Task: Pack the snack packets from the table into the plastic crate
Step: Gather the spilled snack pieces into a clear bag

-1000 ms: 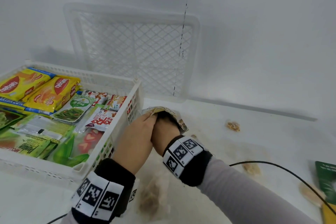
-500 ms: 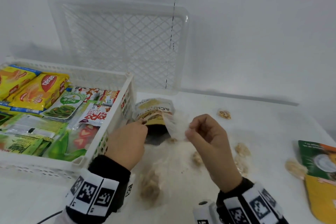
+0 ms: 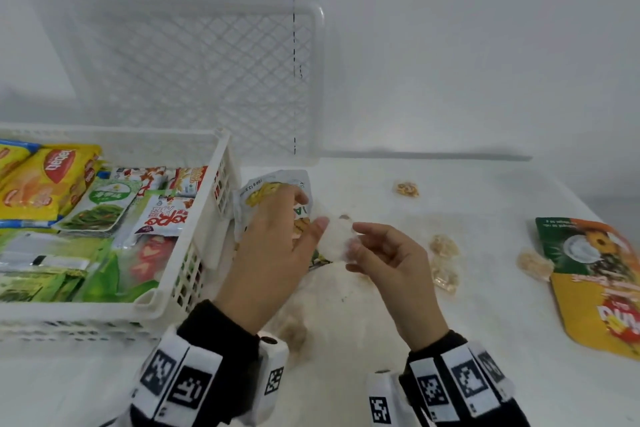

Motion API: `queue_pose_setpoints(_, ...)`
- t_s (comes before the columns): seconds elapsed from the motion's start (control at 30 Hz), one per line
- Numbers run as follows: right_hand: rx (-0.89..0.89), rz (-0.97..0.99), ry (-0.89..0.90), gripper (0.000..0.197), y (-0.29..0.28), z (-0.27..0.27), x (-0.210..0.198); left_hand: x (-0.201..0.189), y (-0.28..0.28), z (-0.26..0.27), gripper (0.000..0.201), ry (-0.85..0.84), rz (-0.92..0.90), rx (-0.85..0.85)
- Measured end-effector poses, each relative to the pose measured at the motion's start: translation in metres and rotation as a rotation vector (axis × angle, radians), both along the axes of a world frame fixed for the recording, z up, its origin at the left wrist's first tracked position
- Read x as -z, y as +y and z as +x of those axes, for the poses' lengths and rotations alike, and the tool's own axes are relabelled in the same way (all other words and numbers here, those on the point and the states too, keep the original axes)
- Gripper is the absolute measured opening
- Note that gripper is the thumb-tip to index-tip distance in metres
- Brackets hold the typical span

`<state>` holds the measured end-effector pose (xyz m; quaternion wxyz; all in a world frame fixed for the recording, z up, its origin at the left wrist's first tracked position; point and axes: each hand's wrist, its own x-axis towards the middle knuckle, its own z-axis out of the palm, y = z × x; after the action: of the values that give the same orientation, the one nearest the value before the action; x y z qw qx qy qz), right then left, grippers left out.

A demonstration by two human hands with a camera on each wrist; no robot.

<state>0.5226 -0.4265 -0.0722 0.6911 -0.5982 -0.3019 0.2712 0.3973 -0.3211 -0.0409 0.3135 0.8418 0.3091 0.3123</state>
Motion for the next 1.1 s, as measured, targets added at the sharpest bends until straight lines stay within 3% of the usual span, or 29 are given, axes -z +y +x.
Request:
queue_pose_setpoints(0.13,0.062,-0.040,-0.137,0.018,-0.005,-0.011,0.005,0.005,-0.007,0.002,0.011,0.048,0.219,0.124)
queue_pose_setpoints(0.23,0.139,-0.044,-0.175,0.012,-0.010,-0.013,0.006,0.006,-0.009,-0.001,0.006,-0.014,0.170,0.124)
queue_pose_setpoints(0.37,0.237,-0.014,-0.155,0.010,-0.012,-0.013,0.005,0.006,-0.016,-0.002,0.027,0.060,0.174,0.247)
queue_pose_setpoints(0.5,0.273,-0.002,-0.148,0.018,-0.013,-0.010,0.003,0.005,-0.026,0.001,0.031,0.139,0.233,0.296)
queue_pose_setpoints(0.6,0.230,0.010,-0.226,0.018,-0.015,-0.005,0.002,0.005,-0.030,0.005,0.021,0.115,0.229,0.273)
queue_pose_setpoints(0.73,0.133,-0.118,-0.454,0.025,-0.021,-0.001,-0.002,0.007,-0.027,0.017,0.019,0.103,0.250,0.083)
queue_pose_setpoints(0.87,-0.123,-0.296,-0.526,0.035,-0.028,0.013,-0.012,0.004,-0.026,0.028,0.027,0.128,0.210,-0.033)
queue_pose_setpoints(0.93,-0.243,-0.278,-0.486,0.026,-0.030,0.035,-0.022,0.000,-0.025,0.033,0.030,0.122,0.187,-0.033)
queue_pose_setpoints(1.0,-0.230,-0.246,-0.371,0.021,-0.032,0.069,-0.031,-0.003,-0.022,0.039,0.029,0.120,0.189,-0.024)
queue_pose_setpoints(1.03,-0.203,-0.285,-0.393,0.023,-0.032,0.088,-0.031,-0.005,-0.021,0.041,0.028,0.121,0.195,-0.019)
queue_pose_setpoints(1.1,-0.212,-0.556,-0.634,0.035,-0.028,0.126,-0.025,-0.009,-0.018,0.048,0.028,0.129,0.205,-0.010)
